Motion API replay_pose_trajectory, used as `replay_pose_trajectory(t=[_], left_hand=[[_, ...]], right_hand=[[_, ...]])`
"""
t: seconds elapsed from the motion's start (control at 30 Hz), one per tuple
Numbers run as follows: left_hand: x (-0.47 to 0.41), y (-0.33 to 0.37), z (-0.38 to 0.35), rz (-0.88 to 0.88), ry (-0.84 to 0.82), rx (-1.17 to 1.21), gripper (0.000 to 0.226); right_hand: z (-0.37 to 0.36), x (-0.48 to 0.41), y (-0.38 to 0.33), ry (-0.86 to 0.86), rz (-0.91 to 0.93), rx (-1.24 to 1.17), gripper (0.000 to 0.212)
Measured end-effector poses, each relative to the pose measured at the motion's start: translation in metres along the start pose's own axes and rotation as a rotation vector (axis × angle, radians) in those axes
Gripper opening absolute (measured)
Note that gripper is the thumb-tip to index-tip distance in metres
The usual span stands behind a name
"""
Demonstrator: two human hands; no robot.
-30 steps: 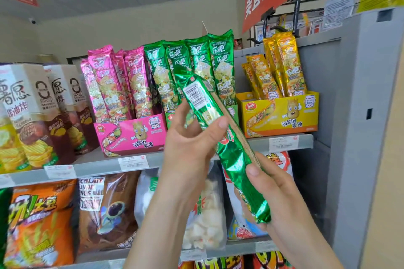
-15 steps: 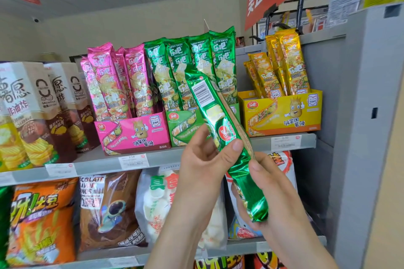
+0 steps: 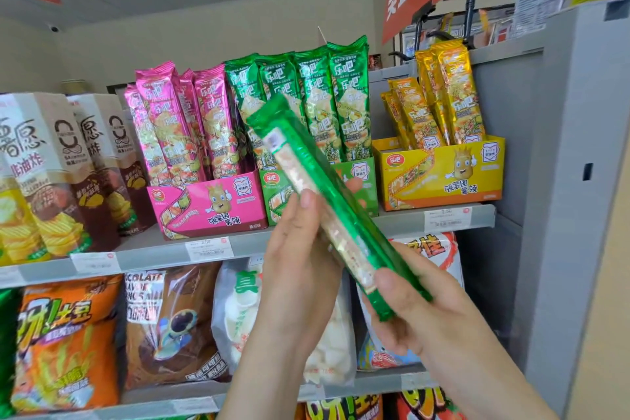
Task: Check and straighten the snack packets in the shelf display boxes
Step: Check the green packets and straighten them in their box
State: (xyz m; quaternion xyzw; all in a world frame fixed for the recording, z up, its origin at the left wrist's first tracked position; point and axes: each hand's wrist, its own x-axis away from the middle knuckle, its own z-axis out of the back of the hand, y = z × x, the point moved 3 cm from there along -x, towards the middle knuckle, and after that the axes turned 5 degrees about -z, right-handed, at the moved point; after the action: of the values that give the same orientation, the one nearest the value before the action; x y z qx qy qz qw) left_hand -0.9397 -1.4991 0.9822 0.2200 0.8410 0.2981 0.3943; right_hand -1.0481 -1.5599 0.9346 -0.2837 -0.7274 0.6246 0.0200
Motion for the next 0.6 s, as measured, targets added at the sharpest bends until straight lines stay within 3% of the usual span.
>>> replay_pose_trajectory(t=[0.07, 0.13, 0.2, 0.27, 0.43, 0.5, 0.6], left_hand=[[0.000, -0.002, 0.003, -0.024, 0.032, -0.077, 0.048], [0.001, -0.003, 0.007, -0.034, 0.075, -0.170, 0.046], [0.001, -0.002, 0.009, -0.047, 0.084, -0.177, 0.048], [0.001, 0.004, 0.010, -0.105, 0.097, -0.154, 0.046], [-0.002, 0.011, 0.012, -0.158, 0.149, -0.057, 0.046], [-0.001, 0.010, 0.011, -0.142, 0.147, -0.055, 0.052], [0.003, 0.005, 0.010, -0.076, 0.136, -0.050, 0.053]], right_hand=[[-0.003, 0.001, -0.005, 0.144, 0.183, 0.359, 0.040], [-0.007, 0.005, -0.008, 0.273, 0.332, 0.750, 0.047], [-0.010, 0.010, -0.006, 0.300, 0.387, 0.902, 0.053], [-0.012, 0.011, -0.003, 0.256, 0.363, 0.783, 0.051], [-0.008, 0.005, 0.001, 0.257, 0.299, 0.082, 0.058], [-0.008, 0.005, 0.000, 0.306, 0.340, 0.097, 0.059], [-0.012, 0.010, -0.004, 0.499, 0.481, 0.338, 0.054]])
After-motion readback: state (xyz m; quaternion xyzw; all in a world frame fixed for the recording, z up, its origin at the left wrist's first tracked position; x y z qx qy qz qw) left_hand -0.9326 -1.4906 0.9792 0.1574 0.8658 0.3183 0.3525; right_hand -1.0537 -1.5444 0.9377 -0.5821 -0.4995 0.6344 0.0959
